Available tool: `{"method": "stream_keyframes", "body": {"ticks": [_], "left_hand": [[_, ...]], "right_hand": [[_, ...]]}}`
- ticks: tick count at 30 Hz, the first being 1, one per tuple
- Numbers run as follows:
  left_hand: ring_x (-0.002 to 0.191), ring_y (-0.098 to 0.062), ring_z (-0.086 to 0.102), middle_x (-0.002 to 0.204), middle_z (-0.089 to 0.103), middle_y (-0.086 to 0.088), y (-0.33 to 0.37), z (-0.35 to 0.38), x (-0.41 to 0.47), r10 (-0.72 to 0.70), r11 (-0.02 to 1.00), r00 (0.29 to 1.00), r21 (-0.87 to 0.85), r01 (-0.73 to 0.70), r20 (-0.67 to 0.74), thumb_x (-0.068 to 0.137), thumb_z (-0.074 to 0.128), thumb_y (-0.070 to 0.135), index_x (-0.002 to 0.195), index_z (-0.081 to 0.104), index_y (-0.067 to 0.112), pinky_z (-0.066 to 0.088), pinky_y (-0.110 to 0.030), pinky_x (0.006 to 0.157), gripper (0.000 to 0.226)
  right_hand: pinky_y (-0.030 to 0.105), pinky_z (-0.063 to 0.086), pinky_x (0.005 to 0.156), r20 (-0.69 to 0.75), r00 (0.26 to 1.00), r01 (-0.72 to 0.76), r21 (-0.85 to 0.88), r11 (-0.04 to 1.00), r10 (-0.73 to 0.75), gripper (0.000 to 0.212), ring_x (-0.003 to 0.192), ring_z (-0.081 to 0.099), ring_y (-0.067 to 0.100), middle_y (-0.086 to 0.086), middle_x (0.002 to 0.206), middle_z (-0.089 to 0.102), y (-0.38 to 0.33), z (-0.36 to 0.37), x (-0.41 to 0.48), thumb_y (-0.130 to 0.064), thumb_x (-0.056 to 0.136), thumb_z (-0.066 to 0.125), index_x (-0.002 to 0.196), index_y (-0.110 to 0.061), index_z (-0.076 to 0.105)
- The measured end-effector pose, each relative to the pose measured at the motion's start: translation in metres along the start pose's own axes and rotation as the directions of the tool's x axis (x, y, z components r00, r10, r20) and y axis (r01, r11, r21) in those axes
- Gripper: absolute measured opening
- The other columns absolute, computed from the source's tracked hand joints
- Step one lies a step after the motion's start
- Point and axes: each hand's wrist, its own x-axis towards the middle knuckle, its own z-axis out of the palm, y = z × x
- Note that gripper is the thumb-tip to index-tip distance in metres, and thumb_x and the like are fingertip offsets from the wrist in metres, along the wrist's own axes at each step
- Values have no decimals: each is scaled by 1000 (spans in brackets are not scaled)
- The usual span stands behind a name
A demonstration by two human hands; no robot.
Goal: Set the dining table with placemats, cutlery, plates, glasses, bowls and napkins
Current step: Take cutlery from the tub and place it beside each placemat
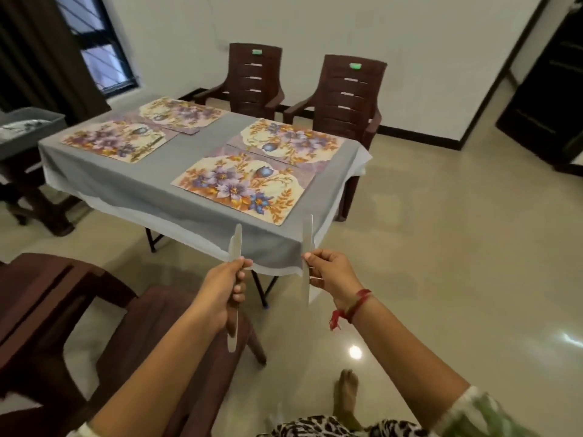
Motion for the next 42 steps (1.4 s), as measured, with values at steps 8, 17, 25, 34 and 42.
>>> {"method": "stream_keyframes", "body": {"ticks": [8, 17, 25, 34, 42], "left_hand": [[43, -6, 34, 62, 46, 2, 24, 94, 103, -45, 994, 967, -109, 17, -252, 100, 43, 22, 90, 63, 8, 29, -17, 34, 27], [39, -6, 36, 65, 50, -1, 60, 122, 162, -33, 994, 910, -111, -14, -412, 101, 38, 19, 85, 64, 7, 29, -17, 34, 32], [40, -7, 35, 67, 49, -2, 84, 114, 201, -70, 993, 891, -113, 22, -449, 101, 37, 19, 84, 62, 7, 28, -16, 33, 33], [46, -9, 37, 63, 52, -1, 113, 129, 250, -109, 994, 920, -26, 107, -377, 100, 37, 17, 84, 62, 7, 28, -16, 37, 32], [71, -16, 62, 87, 65, -8, 125, 194, 291, -44, 995, 930, -99, 8, -366, 101, 42, 18, 98, 65, 4, 52, -22, 58, 27]], "right_hand": [[23, 51, 54, 3, 996, -90, 30, 996, 90, 6, 58, 55, 17, 9, 69, 56, -68, -31, 204, 3, 87, 61, 88, -2, 58], [32, 57, 61, 22, 964, -263, -22, 965, 263, 27, 62, 60, 23, 10, 69, 60, -67, 23, 348, 10, 83, 57, 61, -6, 56], [44, 59, 60, 11, 934, -344, -240, 908, 357, 17, 60, 68, 21, 10, 76, 64, -52, 27, 387, 3, 83, 58, 70, -8, 59], [30, 46, 30, -111, 929, -369, -359, 857, 353, 8, 35, 58, 27, 17, 67, 63, -72, 31, 375, 6, 69, 56, 75, 3, 60], [22, 54, 54, 211, 931, -329, 130, 935, 298, 14, 61, 61, 18, 10, 76, 62, -119, 0, 369, -18, 91, 62, 86, -6, 57]]}}
